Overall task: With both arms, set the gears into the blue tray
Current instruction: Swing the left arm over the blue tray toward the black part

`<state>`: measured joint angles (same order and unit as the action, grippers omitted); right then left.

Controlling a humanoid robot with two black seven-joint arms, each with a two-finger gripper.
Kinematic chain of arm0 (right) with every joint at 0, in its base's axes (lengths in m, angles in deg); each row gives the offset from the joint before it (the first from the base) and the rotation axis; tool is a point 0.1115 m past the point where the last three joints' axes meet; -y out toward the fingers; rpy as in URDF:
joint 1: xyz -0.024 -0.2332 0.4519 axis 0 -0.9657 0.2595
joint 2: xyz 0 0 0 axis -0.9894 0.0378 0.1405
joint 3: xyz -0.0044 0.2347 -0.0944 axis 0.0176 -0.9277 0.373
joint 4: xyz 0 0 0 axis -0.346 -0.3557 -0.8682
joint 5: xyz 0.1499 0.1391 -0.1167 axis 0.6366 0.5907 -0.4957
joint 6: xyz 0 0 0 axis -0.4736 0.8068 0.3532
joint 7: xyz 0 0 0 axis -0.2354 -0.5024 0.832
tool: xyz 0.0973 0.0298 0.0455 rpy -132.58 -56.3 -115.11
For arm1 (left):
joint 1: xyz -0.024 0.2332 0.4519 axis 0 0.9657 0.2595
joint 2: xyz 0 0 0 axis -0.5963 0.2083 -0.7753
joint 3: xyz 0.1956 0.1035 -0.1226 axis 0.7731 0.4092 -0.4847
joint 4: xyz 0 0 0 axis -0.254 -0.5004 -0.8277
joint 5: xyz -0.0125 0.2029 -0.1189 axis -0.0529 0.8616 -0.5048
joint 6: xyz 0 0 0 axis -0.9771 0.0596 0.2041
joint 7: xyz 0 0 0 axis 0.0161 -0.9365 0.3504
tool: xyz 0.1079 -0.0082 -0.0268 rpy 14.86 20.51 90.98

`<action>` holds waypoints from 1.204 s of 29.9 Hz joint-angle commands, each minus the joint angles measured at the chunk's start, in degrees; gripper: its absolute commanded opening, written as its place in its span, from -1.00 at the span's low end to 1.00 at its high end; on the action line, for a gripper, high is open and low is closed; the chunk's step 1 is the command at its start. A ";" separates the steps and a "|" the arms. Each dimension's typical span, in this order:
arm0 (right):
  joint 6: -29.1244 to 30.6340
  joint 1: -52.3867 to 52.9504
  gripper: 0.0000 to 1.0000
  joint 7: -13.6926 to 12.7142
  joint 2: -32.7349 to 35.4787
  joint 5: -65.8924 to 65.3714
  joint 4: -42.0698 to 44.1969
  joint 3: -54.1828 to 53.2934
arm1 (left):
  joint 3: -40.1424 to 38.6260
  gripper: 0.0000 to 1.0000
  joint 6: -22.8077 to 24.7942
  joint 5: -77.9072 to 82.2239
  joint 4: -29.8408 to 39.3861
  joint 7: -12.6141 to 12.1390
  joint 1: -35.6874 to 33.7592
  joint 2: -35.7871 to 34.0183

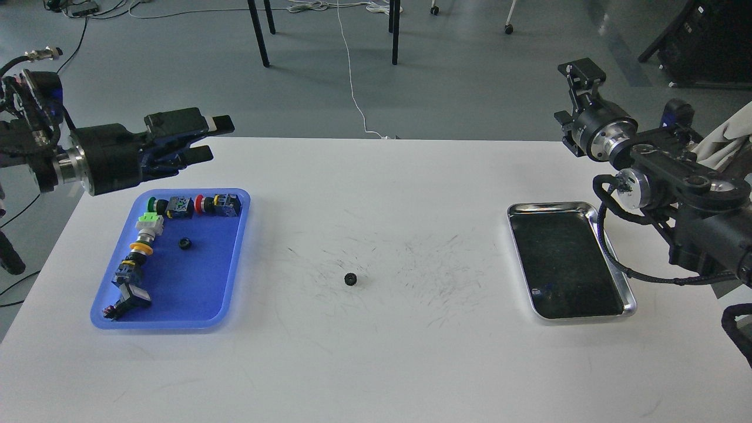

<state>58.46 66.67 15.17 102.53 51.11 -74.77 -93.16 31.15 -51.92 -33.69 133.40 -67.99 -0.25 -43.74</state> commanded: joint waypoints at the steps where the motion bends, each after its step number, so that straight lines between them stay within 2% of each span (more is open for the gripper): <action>1: -0.48 -0.12 0.89 0.00 -0.04 0.00 -0.33 -0.01 | 0.97 0.97 -0.01 5.23 5.66 -0.22 0.64 -0.58; 4: -0.57 -0.12 0.89 0.09 -0.04 0.00 -0.59 -0.01 | 2.12 0.97 -0.01 13.99 7.79 -0.40 1.17 -1.19; 6: -0.57 -0.12 0.89 0.18 -0.13 -0.09 -0.59 -0.01 | 2.21 0.97 -0.01 19.02 7.96 0.47 1.43 -0.58; 9: -0.57 -0.12 0.89 0.26 -0.39 -0.09 -0.50 -0.01 | 2.47 0.96 -0.01 20.87 12.17 0.57 2.66 -0.23; 16: -0.57 -0.30 0.89 0.62 -0.48 -0.09 -0.24 -0.19 | 3.08 0.96 -0.01 31.15 13.15 -0.31 3.37 4.43; 17: -0.74 -0.30 0.89 0.62 -0.40 0.00 -0.24 -0.71 | 3.17 0.97 -0.01 32.04 13.24 0.38 3.46 4.52; 19: -1.44 -0.39 0.89 0.70 -0.48 -0.09 0.11 -1.59 | 4.05 0.97 -0.01 33.01 14.37 -0.22 4.24 4.69; 21: -2.76 -0.91 0.89 0.79 -0.48 0.00 0.11 -2.39 | 3.70 0.96 -0.01 32.31 14.64 0.39 3.64 6.00; 25: -6.62 -1.79 0.90 0.79 -1.01 -0.09 0.29 -2.48 | 4.14 0.96 -0.01 40.36 14.30 -1.10 3.89 10.75; 30: -7.95 -1.71 0.92 0.88 -1.71 -0.09 0.29 -2.48 | 5.02 0.96 -9.63 45.67 12.45 -1.10 6.00 15.67; 36: -8.12 -1.71 0.92 0.88 -2.24 -0.09 0.29 -2.65 | 4.67 0.94 -11.22 53.04 9.55 -1.63 6.27 22.09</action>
<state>50.53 64.94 16.02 100.65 51.01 -74.47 -95.65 36.07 -62.61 15.51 144.05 -69.55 5.95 -24.67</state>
